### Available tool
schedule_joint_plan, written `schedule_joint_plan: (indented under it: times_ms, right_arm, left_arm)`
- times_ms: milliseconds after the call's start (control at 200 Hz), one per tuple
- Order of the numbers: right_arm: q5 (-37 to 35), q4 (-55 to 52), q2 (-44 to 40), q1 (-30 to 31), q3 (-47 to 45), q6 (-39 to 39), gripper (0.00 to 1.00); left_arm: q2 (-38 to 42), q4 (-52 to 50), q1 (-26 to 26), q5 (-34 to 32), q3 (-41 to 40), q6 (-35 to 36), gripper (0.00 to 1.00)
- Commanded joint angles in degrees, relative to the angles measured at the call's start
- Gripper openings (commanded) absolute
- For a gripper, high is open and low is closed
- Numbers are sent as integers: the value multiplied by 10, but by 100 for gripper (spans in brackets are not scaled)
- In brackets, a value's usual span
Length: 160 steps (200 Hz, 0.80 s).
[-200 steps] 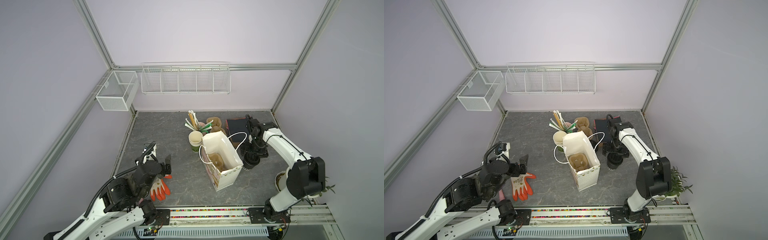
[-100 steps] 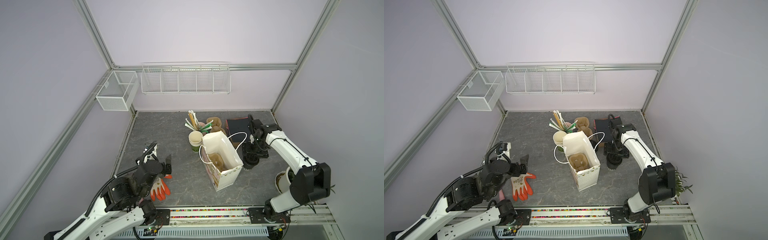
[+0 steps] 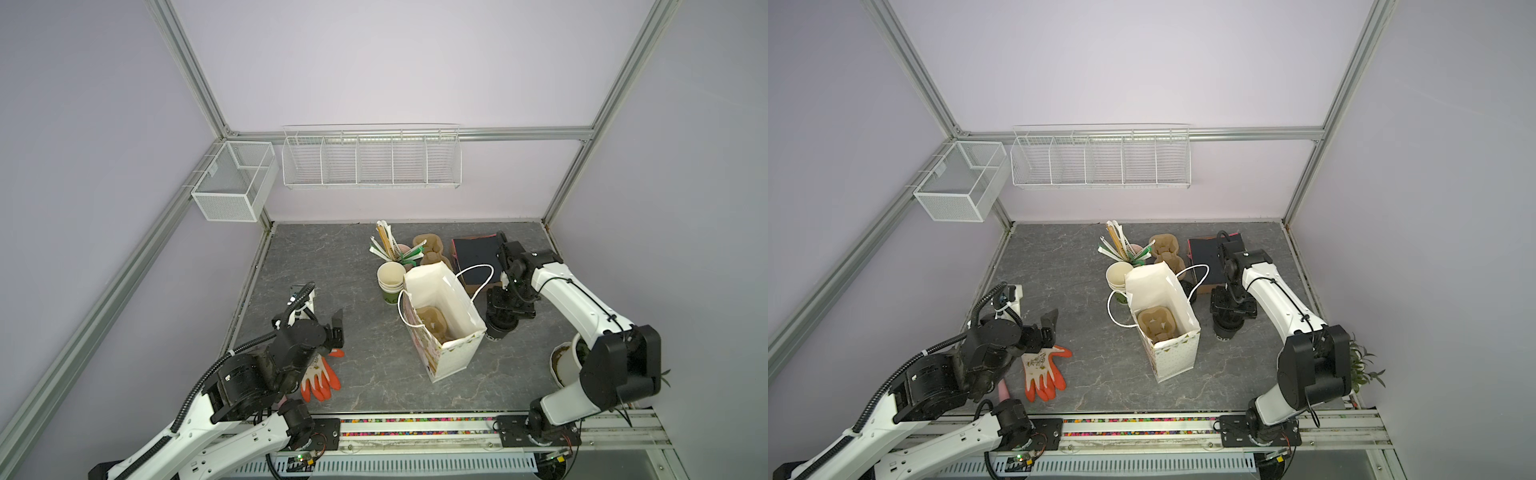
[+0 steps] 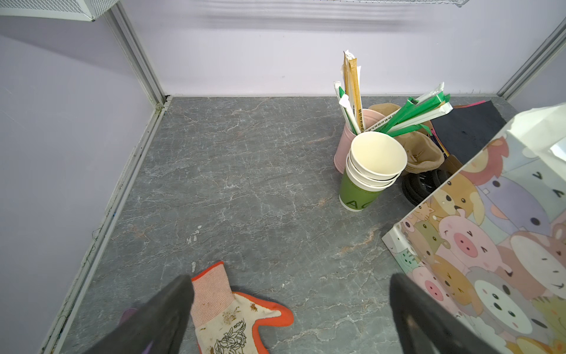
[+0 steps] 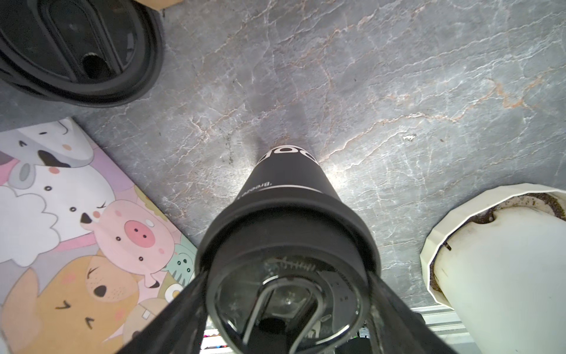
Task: Pack a coffee takeout order
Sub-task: Pick up the coffee cup at the middle-right of the table.
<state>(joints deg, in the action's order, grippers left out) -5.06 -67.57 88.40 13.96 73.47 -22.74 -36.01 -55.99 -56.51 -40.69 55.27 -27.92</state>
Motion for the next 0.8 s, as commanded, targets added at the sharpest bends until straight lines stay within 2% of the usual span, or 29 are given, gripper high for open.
schedule_joint_plan:
  times_ms: [0, 535, 795]
  right_arm:
    - [2, 1, -11, -4, -14, -7, 78]
    - [4, -61, -95, -2, 0, -11, 72]
    - [-6, -136, -175, 4, 65, -4, 72]
  left_arm:
    - [-2, -14, 4, -12, -2, -1, 100]
    - [-6, -13, 7, -10, -2, 1, 100]
    - [-7, -11, 7, -7, -2, 1, 100]
